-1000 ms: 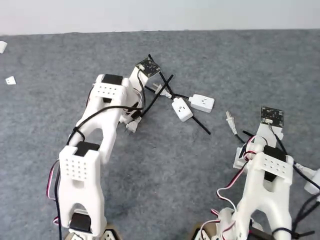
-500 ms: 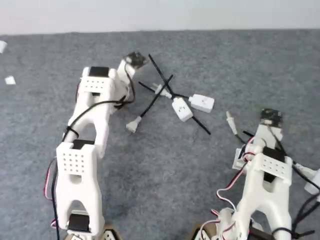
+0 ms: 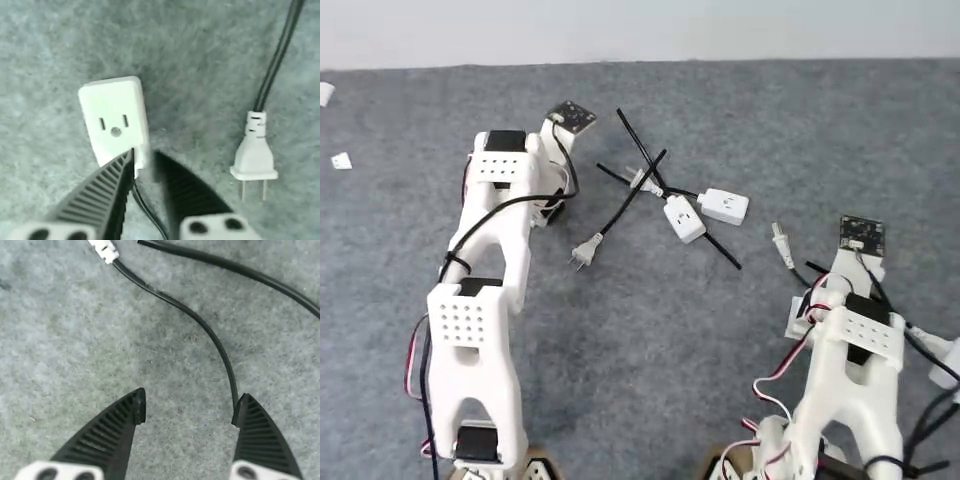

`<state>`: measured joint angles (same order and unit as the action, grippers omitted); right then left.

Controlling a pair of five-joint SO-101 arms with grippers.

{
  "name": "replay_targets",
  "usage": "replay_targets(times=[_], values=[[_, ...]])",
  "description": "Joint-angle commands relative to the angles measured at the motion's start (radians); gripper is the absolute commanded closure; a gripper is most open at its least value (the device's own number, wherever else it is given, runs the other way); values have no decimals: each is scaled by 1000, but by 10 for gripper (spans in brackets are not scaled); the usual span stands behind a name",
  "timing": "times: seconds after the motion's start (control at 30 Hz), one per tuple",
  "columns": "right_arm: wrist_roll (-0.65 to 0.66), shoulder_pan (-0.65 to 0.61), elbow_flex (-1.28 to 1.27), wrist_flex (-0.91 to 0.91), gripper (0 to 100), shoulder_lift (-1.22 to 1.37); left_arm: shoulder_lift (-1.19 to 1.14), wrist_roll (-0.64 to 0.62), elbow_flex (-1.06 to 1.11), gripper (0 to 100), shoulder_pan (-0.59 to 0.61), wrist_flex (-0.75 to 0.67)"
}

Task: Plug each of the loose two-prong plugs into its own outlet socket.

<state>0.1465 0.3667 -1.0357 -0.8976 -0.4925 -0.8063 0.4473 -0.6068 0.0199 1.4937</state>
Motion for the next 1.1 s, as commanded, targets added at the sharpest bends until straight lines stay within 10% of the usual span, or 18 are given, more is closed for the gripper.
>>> replay_targets(times=[0.0, 0.53, 1.07], values=[[2, -10, 3, 16, 729, 2, 60, -8, -39, 741, 11, -34], [9, -12, 3, 18, 729, 2, -98, 135, -64, 765, 61, -175], [9, -25, 3, 18, 729, 2, -275, 249, -414, 907, 89, 31]])
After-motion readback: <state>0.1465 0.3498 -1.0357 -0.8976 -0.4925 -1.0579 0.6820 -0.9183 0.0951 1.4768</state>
